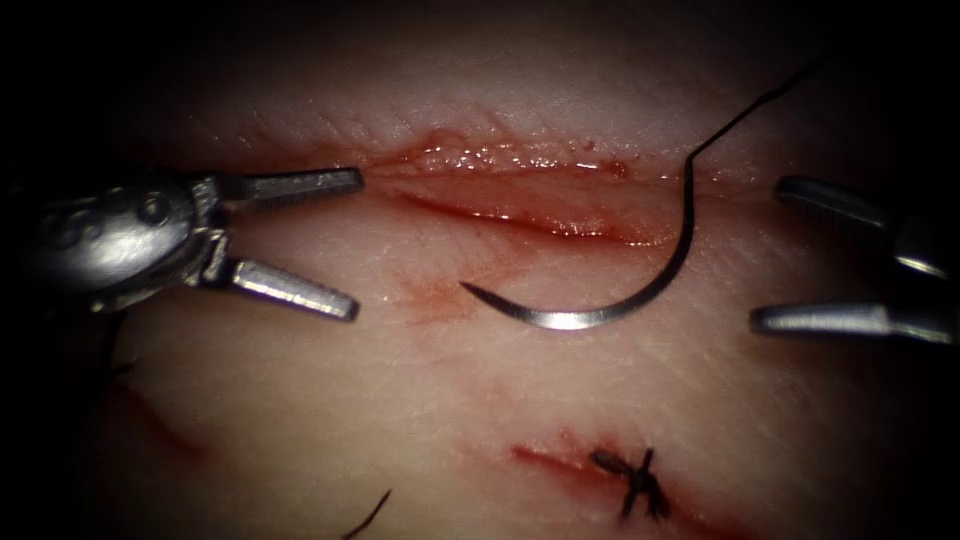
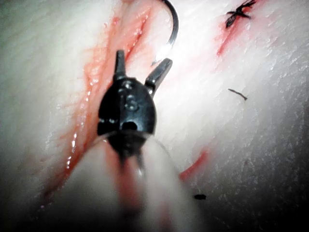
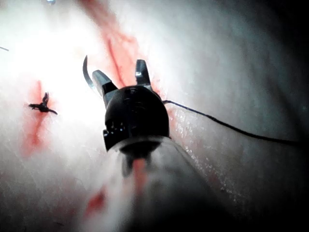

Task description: Wound Closure

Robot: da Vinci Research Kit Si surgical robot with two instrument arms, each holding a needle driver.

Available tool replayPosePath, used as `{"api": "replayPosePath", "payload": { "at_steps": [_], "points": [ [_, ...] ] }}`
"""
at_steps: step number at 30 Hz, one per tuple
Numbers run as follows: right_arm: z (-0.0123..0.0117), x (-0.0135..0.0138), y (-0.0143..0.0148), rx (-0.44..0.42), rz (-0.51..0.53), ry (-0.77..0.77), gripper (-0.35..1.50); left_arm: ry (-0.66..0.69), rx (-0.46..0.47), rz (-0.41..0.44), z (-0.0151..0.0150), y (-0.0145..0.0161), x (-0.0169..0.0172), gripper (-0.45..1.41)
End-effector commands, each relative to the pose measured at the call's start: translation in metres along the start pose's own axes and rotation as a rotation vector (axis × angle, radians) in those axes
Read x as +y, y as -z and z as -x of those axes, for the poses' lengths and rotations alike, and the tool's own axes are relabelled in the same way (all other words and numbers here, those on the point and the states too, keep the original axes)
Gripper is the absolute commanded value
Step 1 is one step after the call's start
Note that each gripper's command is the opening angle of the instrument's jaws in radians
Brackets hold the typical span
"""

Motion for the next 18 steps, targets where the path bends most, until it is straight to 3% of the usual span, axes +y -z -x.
{"api": "replayPosePath", "payload": {
  "at_steps": [1, 8, 18],
  "points": [
    [-0.0001, 0.0001, -0.0009, 0.003, -0.001, 0.002, 0.72, -0.001, 0.001, 0.000, 0.0003, -0.0008, -0.0002, 0.63],
    [0.0002, -0.0003, -0.0011, 0.004, 0.000, 0.002, 0.84, 0.003, -0.025, -0.024, -0.0003, -0.0020, 0.0002, 0.70],
    [0.0002, -0.0001, -0.0009, -0.002, -0.005, 0.000, 0.80, 0.012, -0.177, -0.039, -0.0012, -0.0055, 0.0004, 0.70]
  ]
}}
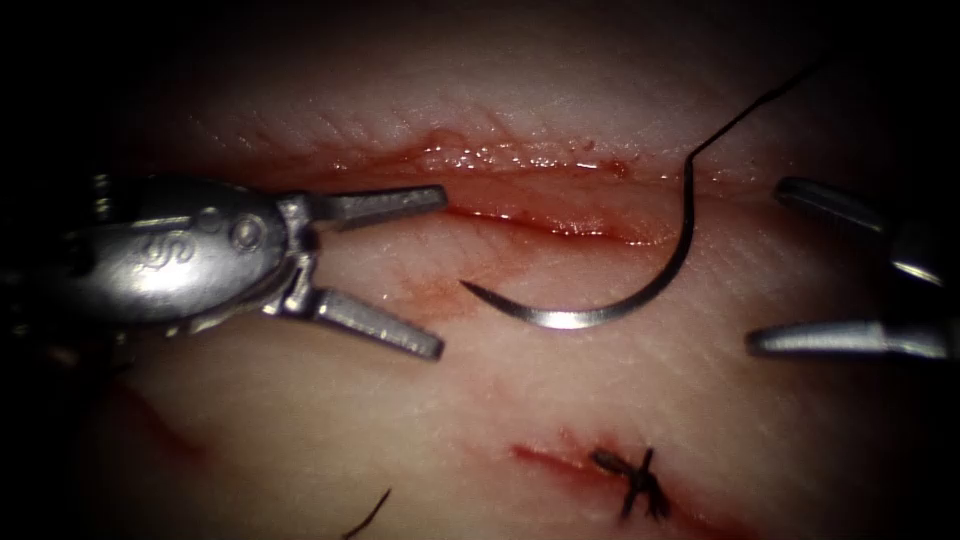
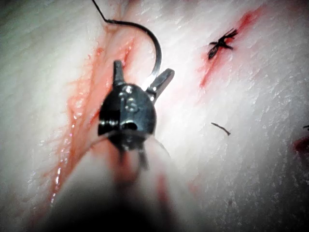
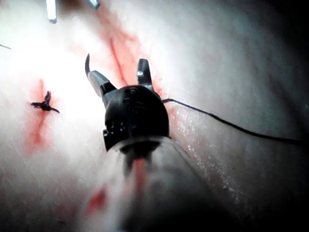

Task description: Wound Closure

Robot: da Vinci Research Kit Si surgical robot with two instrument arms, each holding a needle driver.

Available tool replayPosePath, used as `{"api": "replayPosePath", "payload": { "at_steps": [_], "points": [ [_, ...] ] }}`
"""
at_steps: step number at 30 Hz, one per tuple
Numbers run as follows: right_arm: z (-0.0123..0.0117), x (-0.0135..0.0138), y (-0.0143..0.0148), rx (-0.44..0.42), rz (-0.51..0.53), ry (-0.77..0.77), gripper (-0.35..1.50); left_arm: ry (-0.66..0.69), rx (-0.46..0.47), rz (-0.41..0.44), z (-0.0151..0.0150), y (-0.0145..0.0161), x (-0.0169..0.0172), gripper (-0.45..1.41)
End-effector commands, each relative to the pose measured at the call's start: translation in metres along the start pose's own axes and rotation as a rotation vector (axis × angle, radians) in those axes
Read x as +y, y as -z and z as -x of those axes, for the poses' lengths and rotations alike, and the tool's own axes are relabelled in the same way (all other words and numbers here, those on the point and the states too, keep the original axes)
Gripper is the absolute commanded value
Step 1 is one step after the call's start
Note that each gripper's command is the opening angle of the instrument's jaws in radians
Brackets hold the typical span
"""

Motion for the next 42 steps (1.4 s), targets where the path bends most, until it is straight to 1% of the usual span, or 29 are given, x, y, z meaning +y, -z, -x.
{"api": "replayPosePath", "payload": {
  "at_steps": [1, 3, 8, 11, 15, 20, 26, 27, 28, 29, 30, 31, 32, 34, 36, 38, 39, 41, 42],
  "points": [
    [-0.0001, 0.0002, -0.0009, 0.000, -0.002, 0.002, 0.80, -0.006, -0.012, -0.002, 0.0000, -0.0011, -0.0005, 0.70],
    [-0.0001, 0.0002, -0.0009, -0.003, -0.004, 0.002, 0.79, -0.006, -0.027, 0.000, -0.0001, -0.0015, -0.0006, 0.70],
    [-0.0001, 0.0002, -0.0009, -0.016, -0.017, 0.002, 0.77, -0.043, -0.159, -0.020, 0.0000, -0.0038, -0.0010, 0.70],
    [-0.0001, 0.0002, -0.0009, -0.016, -0.017, 0.002, 0.77, -0.045, -0.192, -0.028, 0.0005, -0.0046, -0.0009, 0.70],
    [-0.0001, 0.0002, -0.0009, -0.016, -0.017, 0.003, 0.77, -0.062, -0.252, -0.015, 0.0014, -0.0056, -0.0009, 0.68],
    [-0.0001, 0.0002, -0.0009, -0.016, -0.017, 0.003, 0.77, -0.080, -0.283, -0.006, 0.0019, -0.0064, -0.0009, 0.66],
    [-0.0001, 0.0001, -0.0010, -0.016, -0.016, 0.003, 0.77, -0.104, -0.327, 0.010, 0.0031, -0.0075, -0.0009, 0.56],
    [-0.0001, 0.0001, -0.0010, -0.016, -0.016, 0.003, 0.77, -0.106, -0.332, 0.012, 0.0032, -0.0076, -0.0009, 0.53],
    [-0.0001, 0.0001, -0.0010, -0.016, -0.016, 0.003, 0.75, -0.108, -0.336, 0.010, 0.0035, -0.0079, -0.0010, 0.31],
    [-0.0001, 0.0001, -0.0010, -0.016, -0.016, 0.003, 0.75, -0.108, -0.336, 0.010, 0.0035, -0.0079, -0.0010, 0.31],
    [-0.0001, 0.0001, -0.0010, -0.016, -0.016, 0.003, 0.74, -0.109, -0.336, 0.009, 0.0036, -0.0080, -0.0010, 0.19],
    [-0.0001, 0.0000, -0.0009, -0.018, -0.018, -0.002, 0.64, -0.116, -0.348, -0.010, 0.0036, -0.0081, -0.0011, -0.31],
    [-0.0001, 0.0000, -0.0009, -0.021, -0.020, -0.008, 0.62, -0.116, -0.351, -0.015, 0.0036, -0.0081, -0.0011, -0.45],
    [-0.0001, 0.0000, -0.0009, -0.021, -0.021, -0.014, 0.62, -0.116, -0.352, -0.016, 0.0036, -0.0081, -0.0010, -0.45],
    [-0.0001, 0.0000, -0.0009, -0.023, -0.022, -0.038, 0.59, -0.113, -0.356, -0.021, 0.0035, -0.0080, -0.0008, -0.45],
    [-0.0001, 0.0000, -0.0009, -0.026, -0.023, -0.085, 0.50, -0.133, -0.370, -0.037, 0.0032, -0.0076, -0.0003, -0.45],
    [-0.0001, 0.0000, -0.0009, -0.026, -0.023, -0.085, 0.50, -0.133, -0.370, -0.037, 0.0032, -0.0076, -0.0003, -0.45],
    [-0.0001, 0.0000, -0.0010, -0.031, -0.021, -0.133, 0.47, -0.158, -0.368, -0.070, 0.0028, -0.0073, -0.0001, -0.45],
    [-0.0002, 0.0001, -0.0011, -0.030, -0.016, -0.163, 0.47, -0.191, -0.371, -0.101, 0.0026, -0.0071, 0.0001, -0.45]
  ]
}}
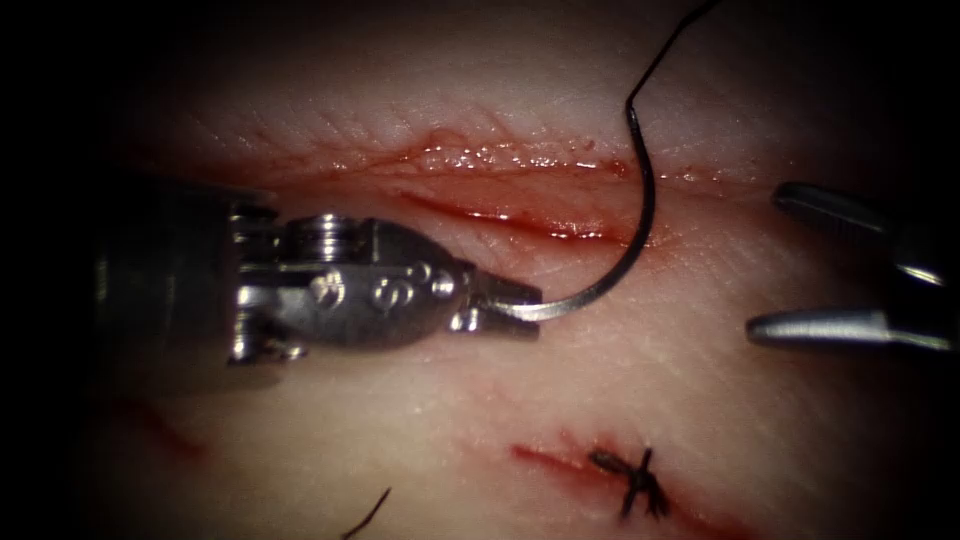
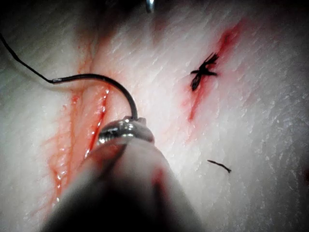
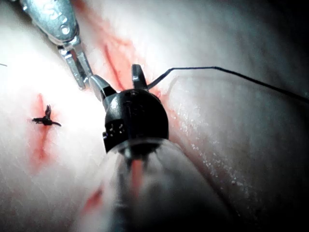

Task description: Wound Closure

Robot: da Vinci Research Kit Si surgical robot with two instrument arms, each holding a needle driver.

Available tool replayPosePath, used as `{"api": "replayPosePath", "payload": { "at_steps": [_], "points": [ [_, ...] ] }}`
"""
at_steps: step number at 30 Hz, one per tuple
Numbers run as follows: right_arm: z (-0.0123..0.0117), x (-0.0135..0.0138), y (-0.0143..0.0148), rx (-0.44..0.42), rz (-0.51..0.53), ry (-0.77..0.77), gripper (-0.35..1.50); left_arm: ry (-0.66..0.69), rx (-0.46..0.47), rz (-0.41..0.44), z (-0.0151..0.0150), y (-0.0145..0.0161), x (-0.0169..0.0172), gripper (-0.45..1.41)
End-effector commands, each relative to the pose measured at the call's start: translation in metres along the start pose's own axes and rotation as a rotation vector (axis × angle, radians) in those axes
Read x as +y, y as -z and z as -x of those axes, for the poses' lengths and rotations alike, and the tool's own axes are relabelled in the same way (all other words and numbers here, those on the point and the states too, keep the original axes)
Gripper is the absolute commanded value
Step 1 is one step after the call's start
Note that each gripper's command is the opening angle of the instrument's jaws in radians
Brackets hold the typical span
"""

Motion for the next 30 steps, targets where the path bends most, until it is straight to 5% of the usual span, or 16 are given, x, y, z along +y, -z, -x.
{"api": "replayPosePath", "payload": {
  "at_steps": [1, 3, 8, 10, 13, 19, 30],
  "points": [
    [-0.0003, 0.0000, -0.0012, 0.007, -0.001, -0.081, 0.49, -0.027, -0.009, -0.034, -0.0004, -0.0005, 0.0000, -0.45],
    [-0.0006, 0.0001, -0.0016, 0.013, 0.019, -0.309, 0.55, -0.076, -0.043, -0.107, -0.0009, 0.0001, 0.0006, -0.45],
    [-0.0009, 0.0005, -0.0018, -0.016, 0.104, -0.387, 0.52, -0.133, -0.029, -0.179, -0.0015, 0.0008, 0.0016, -0.45],
    [-0.0015, 0.0014, -0.0019, -0.025, 0.131, -0.471, 0.87, -0.203, -0.033, -0.246, -0.0019, 0.0014, 0.0020, -0.45],
    [-0.0023, 0.0022, -0.0022, -0.032, 0.135, -0.544, 0.97, -0.255, -0.036, -0.310, -0.0022, 0.0020, 0.0021, -0.45],
    [-0.0035, 0.0025, -0.0034, -0.070, 0.192, -0.612, 1.04, -0.369, -0.062, -0.474, -0.0026, 0.0029, 0.0021, -0.45],
    [-0.0045, 0.0021, -0.0057, -0.114, 0.238, -0.662, 0.96, -0.422, -0.133, -0.540, -0.0031, 0.0032, 0.0027, -0.45]
  ]
}}
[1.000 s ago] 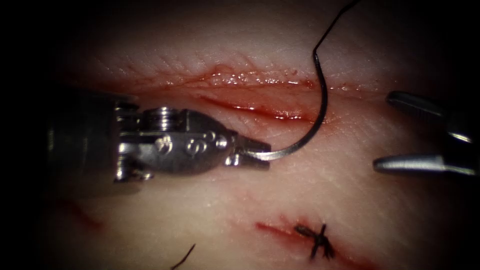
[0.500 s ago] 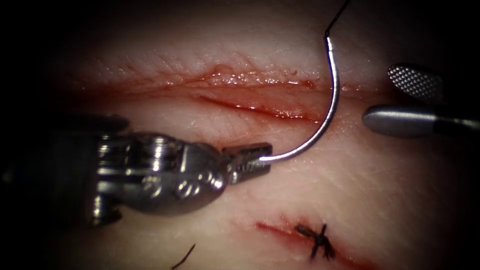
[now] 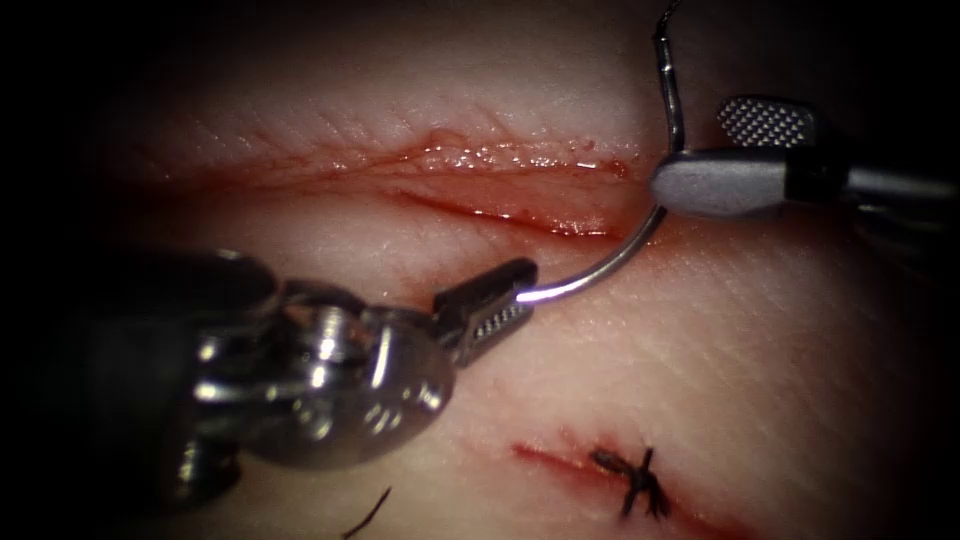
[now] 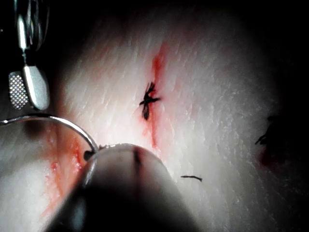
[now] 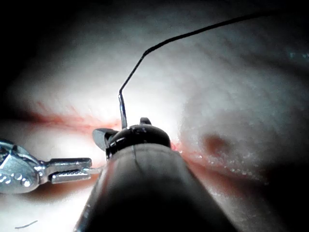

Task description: Wound Closure

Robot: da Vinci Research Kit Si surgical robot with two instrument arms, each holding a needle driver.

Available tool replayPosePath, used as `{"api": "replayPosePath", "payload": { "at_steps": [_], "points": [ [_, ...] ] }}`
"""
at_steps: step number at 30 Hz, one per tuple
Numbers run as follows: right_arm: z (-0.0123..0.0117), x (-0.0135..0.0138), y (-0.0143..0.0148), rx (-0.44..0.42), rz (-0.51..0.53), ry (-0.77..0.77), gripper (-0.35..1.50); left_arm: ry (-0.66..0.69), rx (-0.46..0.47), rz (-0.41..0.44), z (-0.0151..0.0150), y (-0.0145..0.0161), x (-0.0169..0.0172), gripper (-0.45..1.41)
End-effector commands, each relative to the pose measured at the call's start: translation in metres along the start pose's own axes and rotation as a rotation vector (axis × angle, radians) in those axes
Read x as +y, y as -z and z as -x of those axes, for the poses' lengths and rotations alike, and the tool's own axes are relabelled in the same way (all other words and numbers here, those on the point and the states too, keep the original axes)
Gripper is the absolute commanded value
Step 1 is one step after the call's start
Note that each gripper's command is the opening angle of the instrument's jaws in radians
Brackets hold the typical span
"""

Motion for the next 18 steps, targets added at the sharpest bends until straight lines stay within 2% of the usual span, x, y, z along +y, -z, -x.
{"api": "replayPosePath", "payload": {
  "at_steps": [1, 7, 8, 10, 11, 12, 13, 16, 18],
  "points": [
    [-0.0006, -0.0004, -0.0013, 0.004, 0.000, 0.000, 0.94, -0.004, 0.004, 0.004, -0.0004, -0.0008, 0.0002, -0.45],
    [-0.0009, -0.0006, -0.0026, -0.005, 0.024, -0.002, 0.84, 0.003, 0.023, -0.014, -0.0007, -0.0003, 0.0002, -0.45],
    [-0.0008, -0.0008, -0.0033, -0.013, 0.031, -0.006, 0.75, 0.002, 0.029, -0.020, -0.0009, -0.0001, 0.0002, -0.45],
    [-0.0008, -0.0008, -0.0035, -0.017, 0.035, 0.000, 0.72, -0.002, 0.029, -0.022, -0.0010, 0.0001, 0.0002, -0.45],
    [-0.0007, -0.0009, -0.0040, -0.017, 0.040, 0.007, 0.48, -0.002, 0.037, -0.031, -0.0012, 0.0004, 0.0001, -0.45],
    [-0.0007, -0.0009, -0.0040, -0.017, 0.040, 0.007, 0.48, -0.002, 0.037, -0.031, -0.0012, 0.0004, 0.0001, -0.45],
    [-0.0006, -0.0009, -0.0041, -0.013, 0.047, 0.067, -0.35, -0.001, 0.041, -0.029, -0.0014, 0.0006, 0.0000, -0.45],
    [-0.0007, -0.0006, -0.0039, 0.018, 0.078, 0.133, -0.35, 0.000, 0.040, -0.028, -0.0013, 0.0007, -0.0001, -0.45],
    [-0.0010, -0.0004, -0.0035, 0.075, 0.113, 0.168, -0.35, 0.001, 0.039, -0.028, -0.0012, 0.0007, -0.0001, -0.45]
  ]
}}
